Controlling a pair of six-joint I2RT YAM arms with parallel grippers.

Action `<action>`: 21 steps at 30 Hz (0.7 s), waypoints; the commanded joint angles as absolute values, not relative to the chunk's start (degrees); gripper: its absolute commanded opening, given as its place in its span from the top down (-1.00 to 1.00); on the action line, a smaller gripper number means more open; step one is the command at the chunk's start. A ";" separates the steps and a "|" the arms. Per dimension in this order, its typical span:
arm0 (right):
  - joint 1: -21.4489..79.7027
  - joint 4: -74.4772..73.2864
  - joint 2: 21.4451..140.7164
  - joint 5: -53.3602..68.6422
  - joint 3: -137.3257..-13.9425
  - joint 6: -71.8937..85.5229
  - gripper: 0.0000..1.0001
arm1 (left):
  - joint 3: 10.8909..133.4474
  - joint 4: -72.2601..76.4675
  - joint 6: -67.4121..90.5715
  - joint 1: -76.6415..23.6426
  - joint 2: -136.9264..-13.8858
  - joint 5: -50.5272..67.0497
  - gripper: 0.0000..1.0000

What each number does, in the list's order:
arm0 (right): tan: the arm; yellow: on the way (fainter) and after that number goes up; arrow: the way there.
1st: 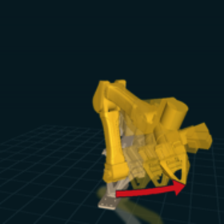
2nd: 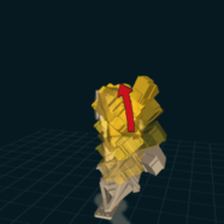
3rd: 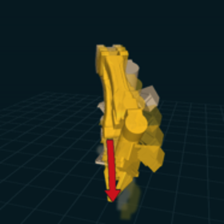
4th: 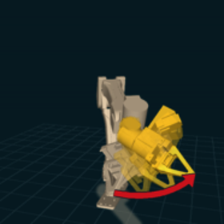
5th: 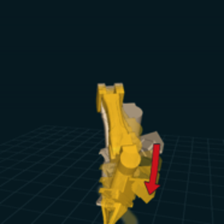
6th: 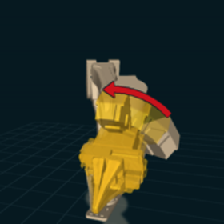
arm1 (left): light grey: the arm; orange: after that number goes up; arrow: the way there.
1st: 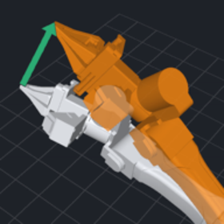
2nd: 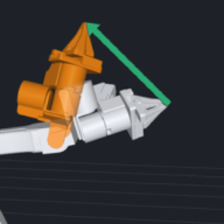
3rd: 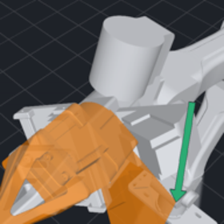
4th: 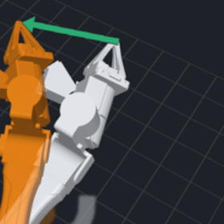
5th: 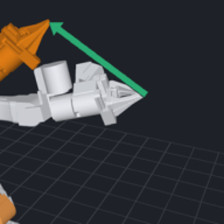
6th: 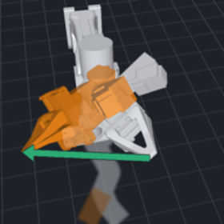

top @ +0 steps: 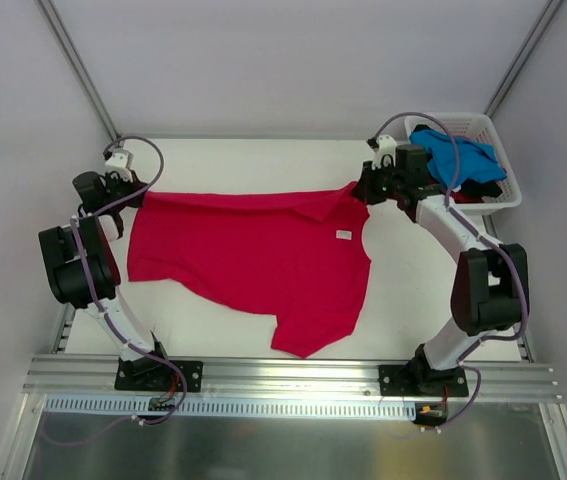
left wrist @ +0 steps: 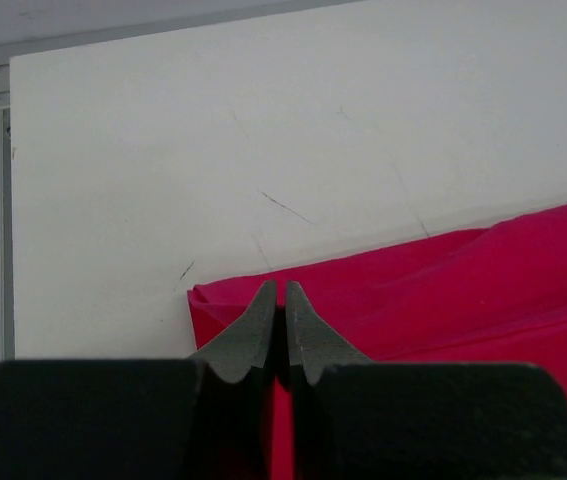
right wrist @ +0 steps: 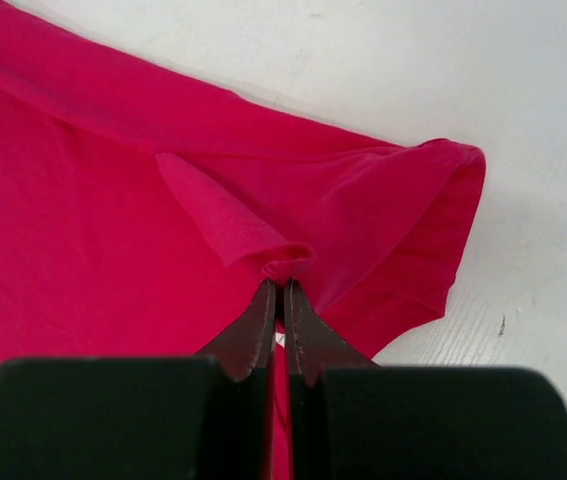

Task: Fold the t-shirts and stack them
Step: Fold the tshirt

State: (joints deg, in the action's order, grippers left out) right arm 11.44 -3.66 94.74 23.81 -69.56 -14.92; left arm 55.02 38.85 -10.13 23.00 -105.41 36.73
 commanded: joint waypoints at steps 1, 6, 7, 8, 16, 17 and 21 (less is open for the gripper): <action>11.25 -2.63 90.53 26.01 -67.16 -15.47 1.00 | 53.88 37.36 -16.08 24.17 -101.96 40.52 1.00; 11.34 -3.69 87.98 26.02 -62.76 -15.03 1.00 | 51.25 34.28 -21.26 24.26 -100.73 41.48 1.00; 11.42 -3.69 87.54 26.28 -61.80 -14.94 0.99 | 50.98 33.58 -21.88 24.34 -100.29 41.75 1.00; 11.43 -3.78 87.10 26.45 -60.31 -14.85 1.00 | 50.54 33.75 -22.23 24.35 -100.20 41.75 1.00; 12.57 -7.90 86.66 27.16 -57.04 -15.99 0.99 | 53.34 28.40 -24.69 24.35 -101.07 38.59 1.00; 12.92 -8.00 86.83 26.90 -56.78 -16.43 0.99 | 53.78 27.34 -25.13 24.26 -101.16 38.50 1.00; 13.97 -8.70 87.45 25.93 -55.20 -17.84 1.00 | 55.10 25.40 -25.14 24.35 -101.86 37.88 1.00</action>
